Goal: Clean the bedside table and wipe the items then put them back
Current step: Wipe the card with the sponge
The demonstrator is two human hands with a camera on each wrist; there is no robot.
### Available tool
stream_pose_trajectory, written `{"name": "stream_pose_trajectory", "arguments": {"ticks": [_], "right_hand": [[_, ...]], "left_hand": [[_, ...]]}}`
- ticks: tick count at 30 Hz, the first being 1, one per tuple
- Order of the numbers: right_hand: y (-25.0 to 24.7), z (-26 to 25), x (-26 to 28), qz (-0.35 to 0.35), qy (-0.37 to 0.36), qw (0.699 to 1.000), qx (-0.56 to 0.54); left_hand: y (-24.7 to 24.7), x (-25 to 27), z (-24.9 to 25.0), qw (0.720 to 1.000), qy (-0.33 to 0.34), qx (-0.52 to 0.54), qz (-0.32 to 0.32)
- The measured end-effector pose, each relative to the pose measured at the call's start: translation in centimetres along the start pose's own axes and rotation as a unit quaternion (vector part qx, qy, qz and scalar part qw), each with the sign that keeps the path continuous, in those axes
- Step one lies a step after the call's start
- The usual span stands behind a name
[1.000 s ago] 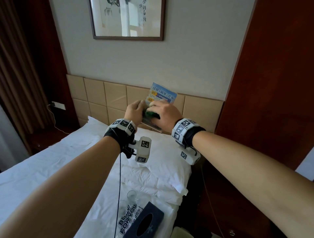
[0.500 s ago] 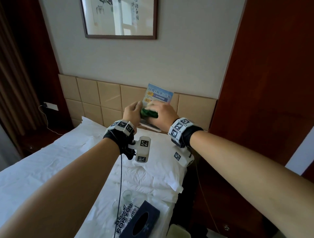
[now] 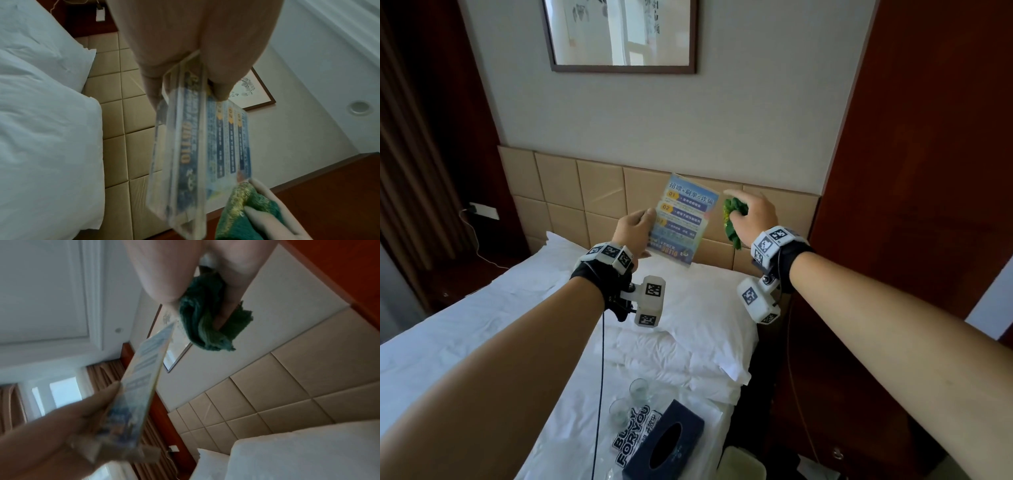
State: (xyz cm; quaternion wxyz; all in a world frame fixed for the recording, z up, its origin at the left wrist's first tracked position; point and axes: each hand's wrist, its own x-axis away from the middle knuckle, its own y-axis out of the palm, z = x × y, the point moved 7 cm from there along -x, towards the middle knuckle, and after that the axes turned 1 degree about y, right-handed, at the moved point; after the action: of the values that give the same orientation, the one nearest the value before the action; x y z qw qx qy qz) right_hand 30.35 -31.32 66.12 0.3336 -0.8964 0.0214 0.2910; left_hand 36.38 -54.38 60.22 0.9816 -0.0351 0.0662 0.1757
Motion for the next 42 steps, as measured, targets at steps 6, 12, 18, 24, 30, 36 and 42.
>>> {"name": "stream_pose_trajectory", "arguments": {"ticks": [6, 12, 18, 24, 30, 36, 42], "right_hand": [[0.3, 0.6, -0.7, -0.061, 0.118, 0.985, -0.111], [0.4, -0.1, -1.0, -0.047, 0.080, 0.991, -0.098], [1.2, -3.0, -0.7, -0.009, 0.051, 0.999, 0.002], [2.4, -3.6, -0.4, -0.024, 0.037, 0.999, 0.014], [1.9, -3.2, 0.4, -0.082, 0.039, 0.993, -0.076], [1.7, -1.9, 0.2, -0.077, 0.070, 0.990, -0.099], [3.7, -2.0, 0.8, -0.093, 0.078, 0.988, -0.098]], "left_hand": [[0.3, 0.4, 0.7, 0.999, -0.010, -0.011, -0.035], [0.2, 0.2, 0.7, 0.994, -0.012, -0.100, -0.038], [4.9, 1.2, 2.4, 0.945, 0.089, -0.242, -0.201], [5.5, 0.4, 1.1, 0.944, 0.068, -0.252, -0.201], [4.2, 0.5, 0.2, 0.983, 0.000, -0.058, -0.175], [2.9, 1.0, -1.4, 0.957, -0.177, 0.141, -0.181], [3.3, 1.8, -1.1, 0.939, -0.168, 0.218, -0.205]]}}
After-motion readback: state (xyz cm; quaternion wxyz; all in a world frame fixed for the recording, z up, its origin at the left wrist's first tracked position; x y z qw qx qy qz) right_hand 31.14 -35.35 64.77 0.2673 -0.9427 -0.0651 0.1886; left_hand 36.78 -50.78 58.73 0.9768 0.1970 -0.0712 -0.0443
